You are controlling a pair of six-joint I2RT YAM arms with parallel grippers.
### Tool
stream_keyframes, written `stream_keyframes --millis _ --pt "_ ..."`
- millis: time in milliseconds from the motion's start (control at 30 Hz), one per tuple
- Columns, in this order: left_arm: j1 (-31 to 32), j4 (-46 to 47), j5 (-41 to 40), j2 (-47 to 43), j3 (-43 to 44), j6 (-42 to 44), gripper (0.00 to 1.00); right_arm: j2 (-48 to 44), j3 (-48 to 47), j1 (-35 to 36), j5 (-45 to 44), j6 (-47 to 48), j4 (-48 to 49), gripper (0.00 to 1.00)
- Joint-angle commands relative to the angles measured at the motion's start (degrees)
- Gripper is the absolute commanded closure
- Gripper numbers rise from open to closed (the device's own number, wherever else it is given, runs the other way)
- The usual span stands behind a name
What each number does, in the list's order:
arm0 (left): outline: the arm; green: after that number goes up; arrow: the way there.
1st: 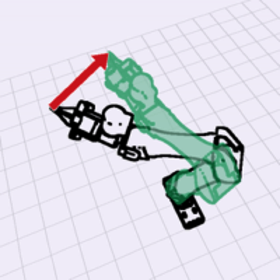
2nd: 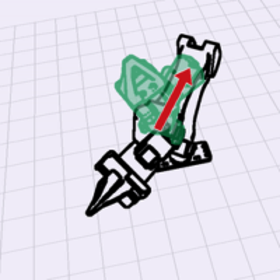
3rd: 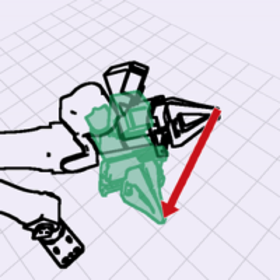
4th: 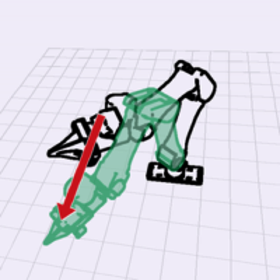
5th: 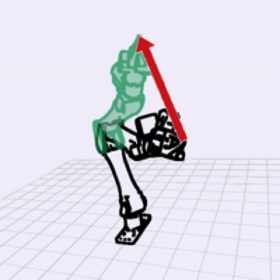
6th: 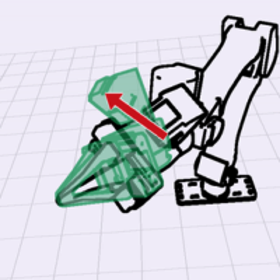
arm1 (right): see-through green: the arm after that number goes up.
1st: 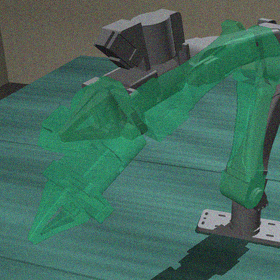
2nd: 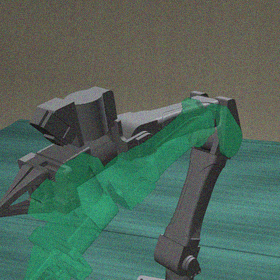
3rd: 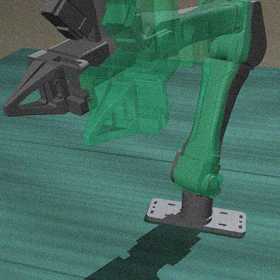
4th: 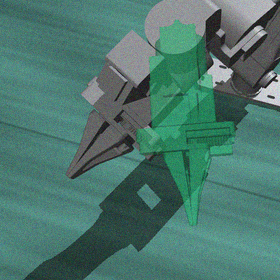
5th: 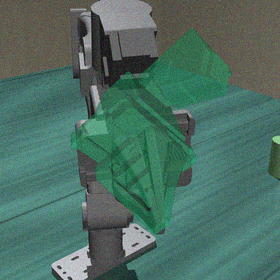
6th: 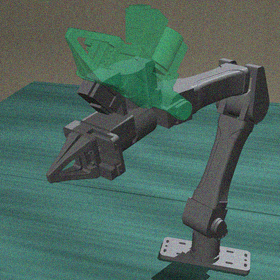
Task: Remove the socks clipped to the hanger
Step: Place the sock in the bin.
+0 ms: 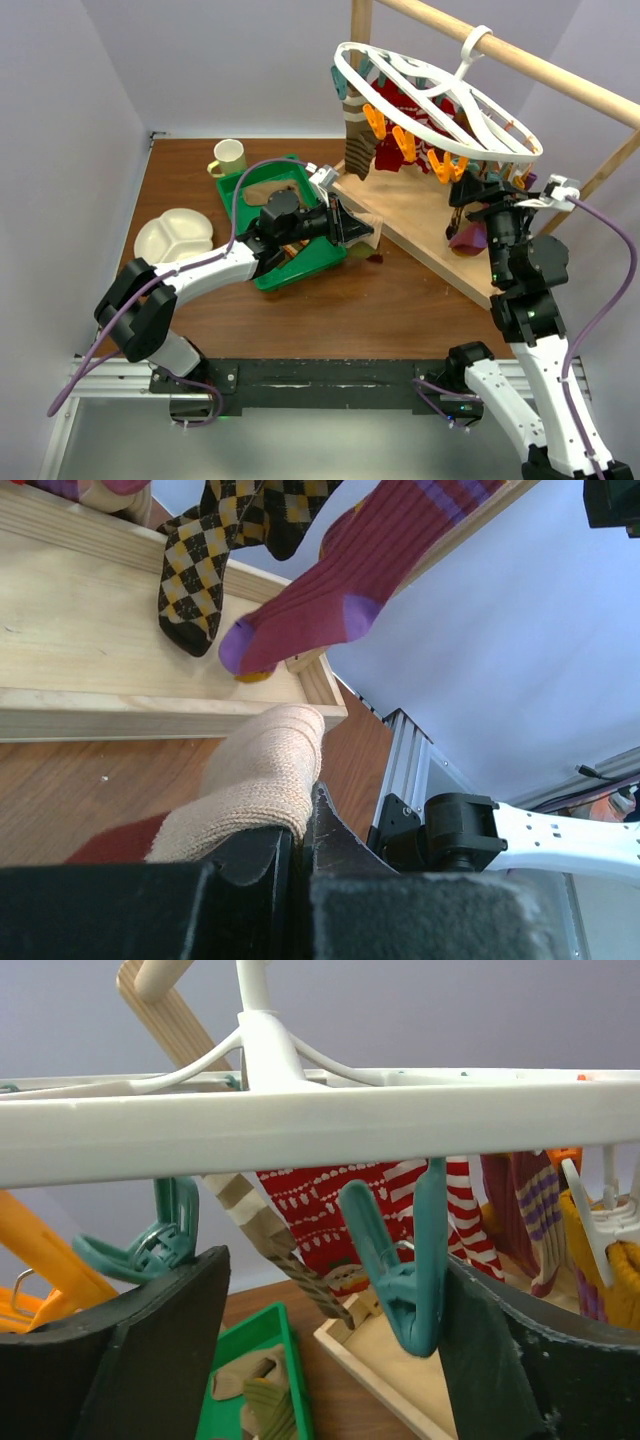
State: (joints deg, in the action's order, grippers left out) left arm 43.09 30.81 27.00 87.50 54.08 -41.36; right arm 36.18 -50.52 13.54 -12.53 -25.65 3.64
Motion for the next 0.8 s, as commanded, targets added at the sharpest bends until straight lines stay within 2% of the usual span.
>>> stream_keyframes --millis 0,300,567,767 --pt "-0.46 2.94 -0.11 -1.46 -0.21 0.41 1.0 -2.96 0.51 -0.09 -1.17 -1.42 -3.1 0.16" --pt "-2.04 0.75 -2.31 -2.25 1.54 1.29 1.0 -7.7 2.09 -0.01 -1.97 -2.3 -10.66 0.13" --pt "-6.96 -5.84 -6.26 -5.5 3.31 2.16 1.0 -9.46 3.85 -0.01 -2.76 -3.7 -17.17 0.13" --pt "-11.62 -13.57 -10.21 -7.52 6.47 5.33 1.0 -11.57 7.71 -0.01 -1.62 -4.67 -18.05 0.12"
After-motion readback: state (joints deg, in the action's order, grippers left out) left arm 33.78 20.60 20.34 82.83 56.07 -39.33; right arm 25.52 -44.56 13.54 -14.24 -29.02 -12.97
